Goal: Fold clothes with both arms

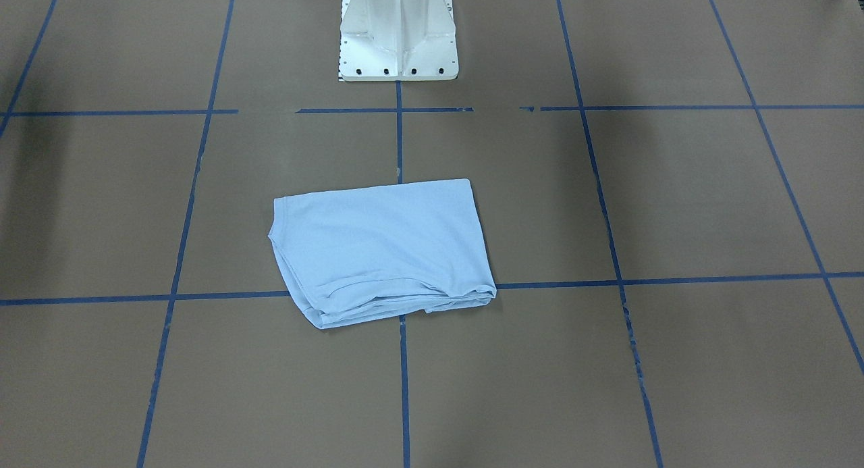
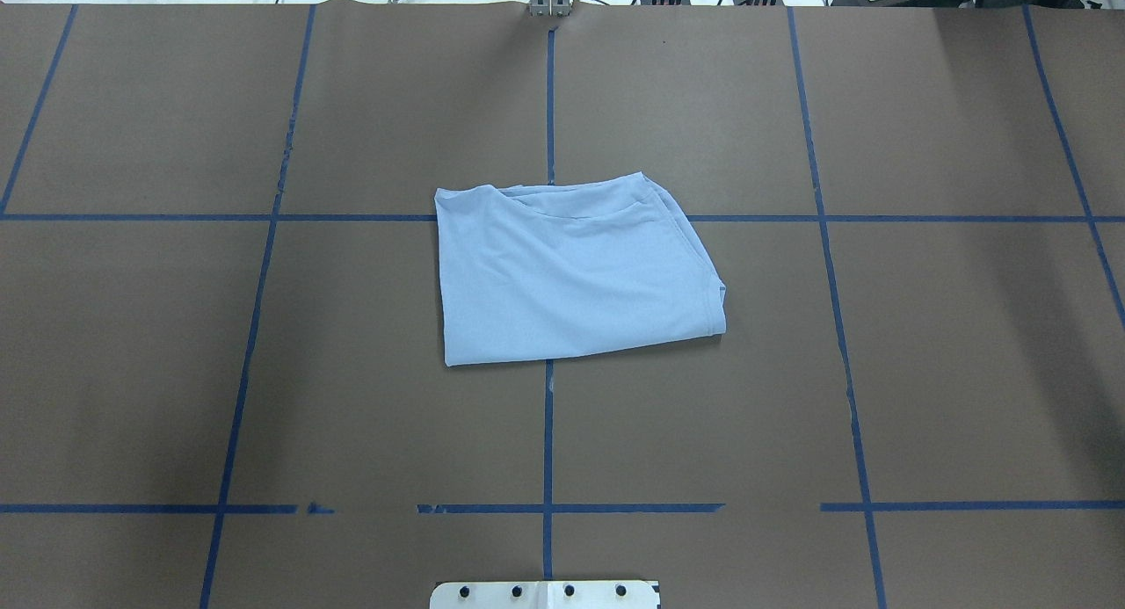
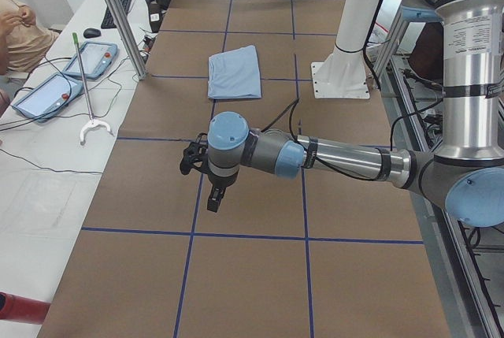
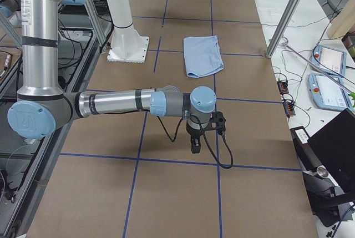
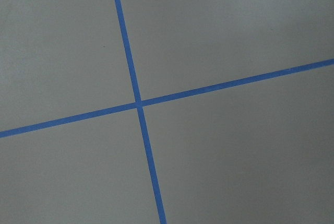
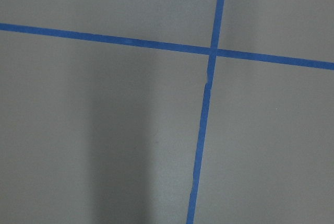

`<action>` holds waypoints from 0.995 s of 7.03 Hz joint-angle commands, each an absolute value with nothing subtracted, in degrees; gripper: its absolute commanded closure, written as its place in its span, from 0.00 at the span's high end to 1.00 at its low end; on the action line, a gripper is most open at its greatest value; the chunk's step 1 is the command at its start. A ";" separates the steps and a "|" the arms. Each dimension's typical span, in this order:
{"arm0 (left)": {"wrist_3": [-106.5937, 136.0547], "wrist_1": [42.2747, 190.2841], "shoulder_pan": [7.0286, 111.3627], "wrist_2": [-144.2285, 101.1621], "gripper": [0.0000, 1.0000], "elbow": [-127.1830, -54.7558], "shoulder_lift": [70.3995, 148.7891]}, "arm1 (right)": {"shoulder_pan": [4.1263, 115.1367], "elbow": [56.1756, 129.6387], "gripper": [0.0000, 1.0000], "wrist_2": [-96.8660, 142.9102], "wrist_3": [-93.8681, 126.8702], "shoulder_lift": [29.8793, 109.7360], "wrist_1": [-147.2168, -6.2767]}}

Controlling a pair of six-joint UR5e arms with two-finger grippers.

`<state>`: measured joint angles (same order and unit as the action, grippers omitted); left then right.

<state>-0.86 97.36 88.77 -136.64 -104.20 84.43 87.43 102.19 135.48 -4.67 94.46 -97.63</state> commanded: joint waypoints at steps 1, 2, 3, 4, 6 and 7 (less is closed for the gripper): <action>-0.79 97.29 88.77 -136.67 1.00 -105.11 84.99 | 87.80 104.68 1.00 135.09 -4.66 95.36 -97.73; -0.70 97.29 88.68 -136.58 1.00 -105.64 84.99 | 87.80 106.07 1.00 135.61 -4.75 95.62 -97.91; -0.70 97.29 88.68 -136.50 1.00 -105.04 85.08 | 86.24 106.26 1.00 135.53 -4.75 95.19 -97.82; -0.70 97.29 88.77 -136.58 1.00 -104.86 84.99 | 85.61 107.04 1.00 135.18 -4.75 94.92 -97.91; -0.88 97.29 88.77 -136.58 1.00 -104.42 84.64 | 84.20 107.14 1.00 132.56 -4.75 92.31 -104.37; -1.05 97.29 88.77 -136.58 1.00 -103.81 84.64 | 84.90 107.31 1.00 131.93 -4.75 90.89 -108.85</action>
